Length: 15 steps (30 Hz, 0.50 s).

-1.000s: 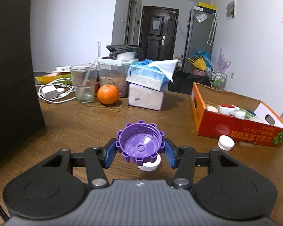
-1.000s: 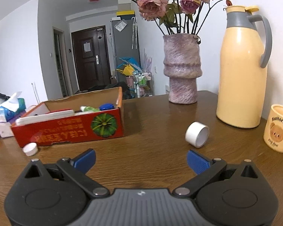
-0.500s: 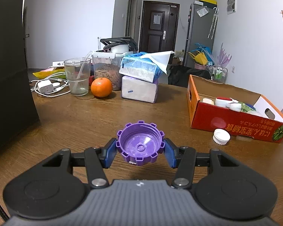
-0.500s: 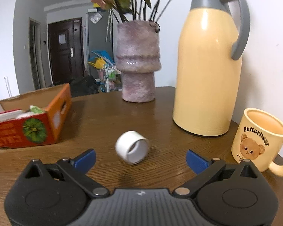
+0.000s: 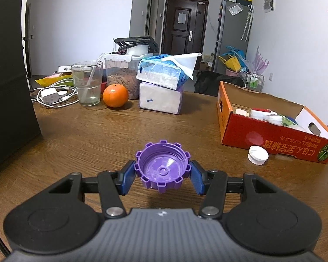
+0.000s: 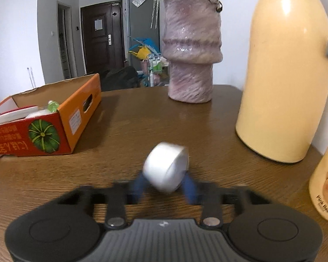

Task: Organize rigid objects
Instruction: 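Grasp the white tape roll with the right tool while the left tool holds the purple cap, then carry the purple cap and white tape roll over the cardboard box with both tools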

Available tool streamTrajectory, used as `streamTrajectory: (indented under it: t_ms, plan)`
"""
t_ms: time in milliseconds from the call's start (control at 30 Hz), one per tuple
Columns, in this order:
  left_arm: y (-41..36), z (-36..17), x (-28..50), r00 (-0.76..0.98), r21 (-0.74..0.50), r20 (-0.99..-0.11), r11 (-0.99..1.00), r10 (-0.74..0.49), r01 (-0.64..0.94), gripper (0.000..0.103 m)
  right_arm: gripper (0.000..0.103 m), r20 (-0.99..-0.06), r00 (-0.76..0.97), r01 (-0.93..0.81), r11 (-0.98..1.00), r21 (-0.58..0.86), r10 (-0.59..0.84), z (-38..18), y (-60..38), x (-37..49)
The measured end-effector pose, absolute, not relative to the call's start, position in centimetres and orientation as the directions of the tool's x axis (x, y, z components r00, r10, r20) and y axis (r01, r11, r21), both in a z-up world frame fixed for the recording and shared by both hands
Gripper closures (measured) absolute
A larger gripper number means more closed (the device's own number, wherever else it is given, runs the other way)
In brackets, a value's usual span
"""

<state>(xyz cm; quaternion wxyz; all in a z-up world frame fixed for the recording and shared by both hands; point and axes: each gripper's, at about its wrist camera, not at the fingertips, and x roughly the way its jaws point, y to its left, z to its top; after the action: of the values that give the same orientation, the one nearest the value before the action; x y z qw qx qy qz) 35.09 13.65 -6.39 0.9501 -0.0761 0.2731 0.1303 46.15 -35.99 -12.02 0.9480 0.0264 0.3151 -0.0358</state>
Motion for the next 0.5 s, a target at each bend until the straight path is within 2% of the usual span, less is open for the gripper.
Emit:
streamTrajectory:
  t_ms: [500]
  plan:
    - [13.4,-5.7,34.6,0.836,-0.086,-0.512,0.957,0.197,-0.278,0.050,0.082,-0.502,0.858,0.138,0.990,0.029,-0.105,-10.7,-34.5,43.4]
